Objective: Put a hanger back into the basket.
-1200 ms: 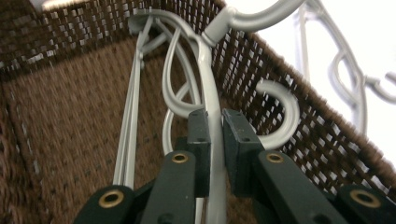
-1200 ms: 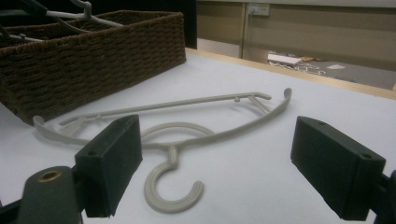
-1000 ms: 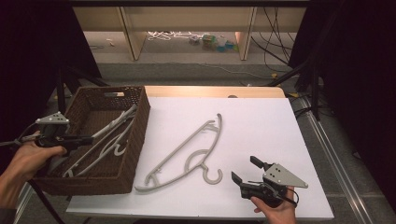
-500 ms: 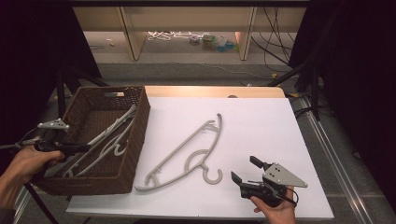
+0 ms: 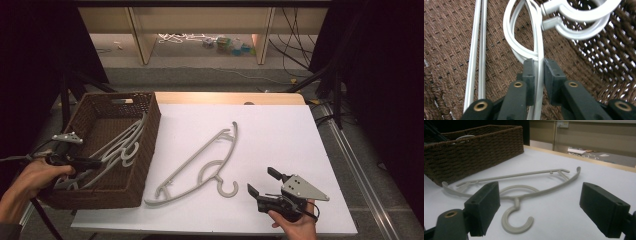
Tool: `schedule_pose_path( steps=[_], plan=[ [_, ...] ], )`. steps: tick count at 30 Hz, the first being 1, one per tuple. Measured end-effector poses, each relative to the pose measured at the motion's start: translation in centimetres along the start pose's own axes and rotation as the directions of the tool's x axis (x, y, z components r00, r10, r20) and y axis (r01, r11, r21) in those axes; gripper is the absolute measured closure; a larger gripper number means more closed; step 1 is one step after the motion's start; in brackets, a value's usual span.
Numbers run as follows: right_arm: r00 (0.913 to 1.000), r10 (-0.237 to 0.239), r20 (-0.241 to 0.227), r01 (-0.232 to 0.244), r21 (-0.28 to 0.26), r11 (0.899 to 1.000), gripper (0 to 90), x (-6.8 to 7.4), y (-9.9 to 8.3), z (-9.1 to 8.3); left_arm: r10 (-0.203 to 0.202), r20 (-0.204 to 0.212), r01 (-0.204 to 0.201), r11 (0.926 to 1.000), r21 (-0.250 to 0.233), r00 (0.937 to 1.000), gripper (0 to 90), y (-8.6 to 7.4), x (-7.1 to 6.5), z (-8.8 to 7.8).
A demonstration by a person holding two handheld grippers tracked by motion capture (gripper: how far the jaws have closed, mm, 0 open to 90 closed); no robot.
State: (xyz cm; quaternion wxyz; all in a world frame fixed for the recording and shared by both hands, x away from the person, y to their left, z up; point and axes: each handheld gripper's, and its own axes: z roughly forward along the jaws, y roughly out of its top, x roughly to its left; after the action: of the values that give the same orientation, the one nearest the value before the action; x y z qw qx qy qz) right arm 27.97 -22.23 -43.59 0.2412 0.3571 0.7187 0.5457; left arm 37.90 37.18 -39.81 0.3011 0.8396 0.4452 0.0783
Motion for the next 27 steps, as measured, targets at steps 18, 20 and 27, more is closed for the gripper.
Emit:
schedule_pose_path(
  steps=[18, 20, 27],
  plan=[
    [1.0, 0.0, -0.001, 0.0, 0.0, 1.0, 17.7, 0.0, 0.0, 0.0, 0.009, -0.063, -0.001, 0.9918, 0.127, 0.998, 84.9, 0.7, -1.0, 0.9],
    [1.0, 0.0, 0.002, 0.0, -0.006, 1.0, 17.7, 0.0, 0.0, 0.0, 0.01, -0.07, 0.001, 0.988, 0.155, 0.9975, 84.8, 0.7, -1.0, 1.6],
    [1.0, 0.001, -0.005, -0.001, 0.0, 1.0, 17.7, 0.0, 0.0, 0.0, -0.036, -0.072, 0.043, 0.9945, 0.096, 0.9968, 80.9, 0.8, -1.2, 1.5]
  ],
)
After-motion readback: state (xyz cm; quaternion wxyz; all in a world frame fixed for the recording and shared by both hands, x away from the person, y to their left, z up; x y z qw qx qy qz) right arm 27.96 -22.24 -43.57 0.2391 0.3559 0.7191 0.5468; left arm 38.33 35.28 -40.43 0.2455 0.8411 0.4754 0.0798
